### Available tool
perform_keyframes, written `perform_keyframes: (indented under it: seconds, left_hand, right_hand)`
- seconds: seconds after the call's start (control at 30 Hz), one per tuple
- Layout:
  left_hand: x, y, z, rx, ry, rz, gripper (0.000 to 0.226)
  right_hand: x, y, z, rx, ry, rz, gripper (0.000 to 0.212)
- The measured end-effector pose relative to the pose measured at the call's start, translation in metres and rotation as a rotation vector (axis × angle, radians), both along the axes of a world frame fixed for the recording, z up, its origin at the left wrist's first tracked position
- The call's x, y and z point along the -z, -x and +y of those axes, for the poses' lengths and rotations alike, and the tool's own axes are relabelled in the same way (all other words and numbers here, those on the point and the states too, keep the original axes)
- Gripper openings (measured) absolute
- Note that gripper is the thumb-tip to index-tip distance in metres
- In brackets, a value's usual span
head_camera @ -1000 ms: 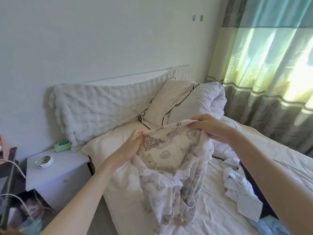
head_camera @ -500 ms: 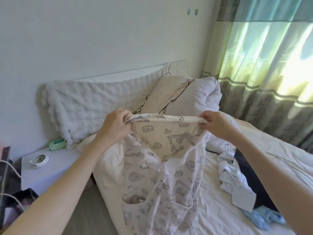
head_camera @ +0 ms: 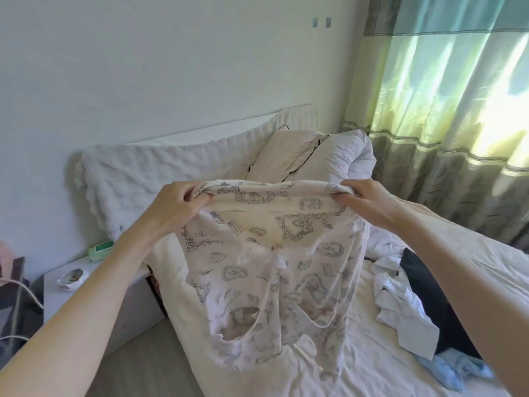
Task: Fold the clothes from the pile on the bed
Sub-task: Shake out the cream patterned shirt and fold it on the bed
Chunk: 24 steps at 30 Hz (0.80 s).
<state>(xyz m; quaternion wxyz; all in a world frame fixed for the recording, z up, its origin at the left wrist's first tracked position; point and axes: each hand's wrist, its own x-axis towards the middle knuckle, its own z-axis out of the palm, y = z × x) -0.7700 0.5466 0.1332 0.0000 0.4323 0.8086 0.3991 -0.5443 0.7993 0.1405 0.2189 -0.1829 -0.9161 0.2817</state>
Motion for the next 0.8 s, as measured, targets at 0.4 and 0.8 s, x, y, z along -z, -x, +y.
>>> perform_keyframes:
  seconds: [0.4, 0.8]
  left_hand:
    - [0.049, -0.046, -0.037, 0.218, 0.072, -0.557, 0.078]
    - [0.059, -0.088, -0.084, 0.333, -0.159, -0.631, 0.058]
  right_hand:
    - [0.059, -0.038, 0.000, -0.060, 0.804, -0.211, 0.037]
    - [0.070, -0.111, -0.014, -0.449, 1.127, -0.100, 0.055]
